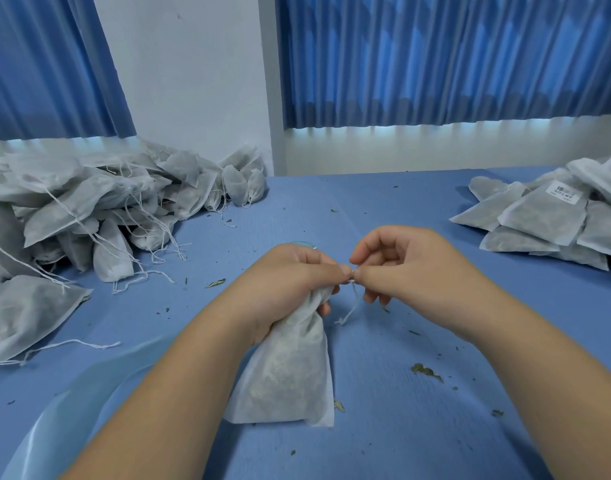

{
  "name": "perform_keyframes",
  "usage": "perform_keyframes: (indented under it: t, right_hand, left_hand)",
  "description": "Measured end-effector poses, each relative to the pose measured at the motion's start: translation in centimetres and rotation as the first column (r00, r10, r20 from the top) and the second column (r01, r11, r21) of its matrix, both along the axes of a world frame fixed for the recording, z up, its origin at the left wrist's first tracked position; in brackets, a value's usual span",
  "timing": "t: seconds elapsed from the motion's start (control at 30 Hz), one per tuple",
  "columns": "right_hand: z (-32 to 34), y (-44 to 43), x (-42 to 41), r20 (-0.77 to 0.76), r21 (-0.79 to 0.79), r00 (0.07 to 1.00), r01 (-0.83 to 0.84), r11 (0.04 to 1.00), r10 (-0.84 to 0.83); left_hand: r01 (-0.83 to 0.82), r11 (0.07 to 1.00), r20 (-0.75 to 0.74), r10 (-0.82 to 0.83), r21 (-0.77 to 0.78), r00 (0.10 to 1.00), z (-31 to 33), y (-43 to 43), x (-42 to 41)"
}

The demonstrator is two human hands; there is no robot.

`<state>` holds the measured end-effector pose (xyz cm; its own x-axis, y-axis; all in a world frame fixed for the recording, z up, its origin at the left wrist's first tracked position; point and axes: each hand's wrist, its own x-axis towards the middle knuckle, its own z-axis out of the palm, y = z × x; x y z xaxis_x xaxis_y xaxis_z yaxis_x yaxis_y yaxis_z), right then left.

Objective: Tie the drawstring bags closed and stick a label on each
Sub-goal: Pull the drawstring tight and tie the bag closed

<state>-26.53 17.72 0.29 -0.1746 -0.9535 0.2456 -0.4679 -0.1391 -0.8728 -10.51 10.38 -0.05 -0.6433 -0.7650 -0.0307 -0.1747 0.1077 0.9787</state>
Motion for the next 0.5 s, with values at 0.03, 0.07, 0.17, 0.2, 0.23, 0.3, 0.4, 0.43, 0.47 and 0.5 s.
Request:
perform_keyframes:
  t: [0.03, 0.07, 0.17, 0.2, 0.23, 0.3, 0.4, 0.43, 0.47, 0.5]
  right_hand:
    - [-0.13, -0.04, 0.02, -0.052, -0.008, 0.998, 0.022, 1.0, -0.023]
    - [-0.26, -0.07, 0.06, -0.097, -0.017, 0.994, 0.04, 0.999, -0.041]
    - [-0.55, -0.12, 0.07, -0.196, -0.023, 0.978, 0.063, 0.998, -0.067]
    - [-0.59, -0.15, 0.06, -0.221, -0.016, 0.973, 0.066, 0.998, -0.068]
    - [-0.65, -0.17, 0.03, -0.237, -0.007, 0.969, 0.069, 0.998, -0.069]
    - [-0.76, -0.22, -0.05, -0.253, 0.01, 0.965, 0.078, 0.997, -0.073]
    - [-0.78, -0.28, -0.1, -0.245, 0.045, 0.967, 0.085, 0.995, -0.071]
    - [-0.72, -0.31, -0.12, -0.233, 0.06, 0.97, 0.08, 0.995, -0.064]
    - [-0.65, -0.33, -0.14, -0.216, 0.074, 0.975, 0.074, 0.994, -0.056]
    - [-0.59, -0.32, -0.17, -0.196, 0.085, 0.979, 0.068, 0.994, -0.051]
  left_hand:
    - [-0.008, 1.0, 0.008, 0.008, -0.007, 1.0, -0.02, 0.04, -0.03]
    - [-0.017, 1.0, 0.02, 0.017, -0.02, 1.0, -0.04, 0.07, -0.09]
    - [-0.045, 0.996, 0.063, 0.05, -0.079, 0.997, -0.18, 0.17, -0.25]
    - [-0.056, 0.993, 0.077, 0.065, -0.103, 0.995, -0.23, 0.23, -0.34]
    - [-0.072, 0.989, 0.095, 0.084, -0.133, 0.992, -0.29, 0.27, -0.41]
    - [-0.101, 0.974, 0.134, 0.13, -0.2, 0.983, -0.42, 0.36, -0.54]
    - [-0.142, 0.954, 0.13, 0.181, -0.263, 0.975, -0.53, 0.56, -0.67]
    - [-0.151, 0.949, 0.117, 0.189, -0.277, 0.975, -0.51, 0.64, -0.69]
    - [-0.155, 0.944, 0.105, 0.193, -0.29, 0.976, -0.47, 0.73, -0.73]
    - [-0.154, 0.94, 0.1, 0.192, -0.305, 0.976, -0.4, 0.81, -0.76]
